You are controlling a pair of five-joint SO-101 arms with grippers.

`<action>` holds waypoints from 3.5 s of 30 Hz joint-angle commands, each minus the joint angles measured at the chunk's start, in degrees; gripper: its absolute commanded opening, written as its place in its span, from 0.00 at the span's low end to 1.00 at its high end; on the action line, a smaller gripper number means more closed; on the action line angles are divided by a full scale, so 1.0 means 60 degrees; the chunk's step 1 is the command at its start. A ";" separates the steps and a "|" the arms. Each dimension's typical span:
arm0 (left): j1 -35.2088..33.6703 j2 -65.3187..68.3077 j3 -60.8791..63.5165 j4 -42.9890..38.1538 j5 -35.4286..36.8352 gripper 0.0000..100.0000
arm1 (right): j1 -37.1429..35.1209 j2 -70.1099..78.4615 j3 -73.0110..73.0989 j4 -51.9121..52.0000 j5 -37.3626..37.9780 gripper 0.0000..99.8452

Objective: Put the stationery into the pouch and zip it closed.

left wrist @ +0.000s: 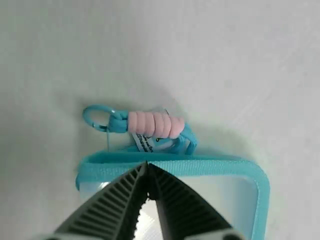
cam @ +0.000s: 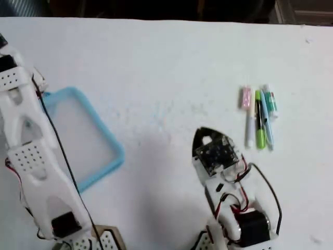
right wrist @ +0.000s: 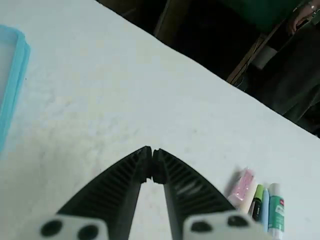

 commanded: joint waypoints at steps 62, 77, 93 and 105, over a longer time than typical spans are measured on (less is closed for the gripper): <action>0.2718 -0.4520 0.5421 -0.1216 0.0308 0.02 | 0.1018 1.7092 -1.7348 0.4418 -0.4249 0.02; 0.3993 0.0374 0.0952 0.0205 0.0161 0.02 | -0.0139 1.7780 -1.7729 0.4667 -0.4264 0.02; 0.6864 0.1458 -0.1392 0.2168 -0.2813 0.02 | 0.1956 1.7766 -1.7729 0.4022 -0.4249 0.02; 0.3670 -0.4593 0.0469 0.2154 -0.2960 0.08 | 0.0828 1.7853 -1.7656 0.4139 -0.4176 0.08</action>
